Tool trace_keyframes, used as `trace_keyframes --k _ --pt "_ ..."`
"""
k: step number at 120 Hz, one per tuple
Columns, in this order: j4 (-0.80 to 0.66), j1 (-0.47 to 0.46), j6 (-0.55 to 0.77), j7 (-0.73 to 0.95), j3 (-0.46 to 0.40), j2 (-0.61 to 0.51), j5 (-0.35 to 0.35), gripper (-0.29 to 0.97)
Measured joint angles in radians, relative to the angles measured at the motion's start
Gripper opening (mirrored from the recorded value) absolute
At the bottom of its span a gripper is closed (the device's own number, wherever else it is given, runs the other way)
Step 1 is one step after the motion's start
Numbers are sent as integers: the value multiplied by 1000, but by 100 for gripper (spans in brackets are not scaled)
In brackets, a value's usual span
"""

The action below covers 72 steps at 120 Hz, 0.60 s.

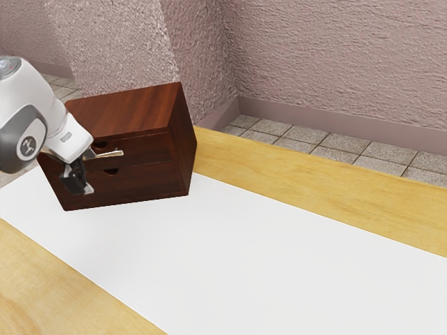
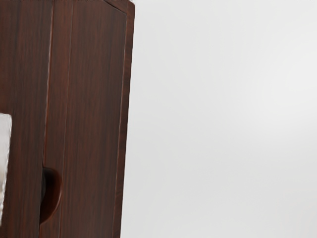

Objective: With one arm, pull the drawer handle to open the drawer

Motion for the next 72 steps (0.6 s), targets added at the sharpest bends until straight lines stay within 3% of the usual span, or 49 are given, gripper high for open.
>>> trace_keyframes --k 72 --pt "57 5 114 103 47 75 -62 68"
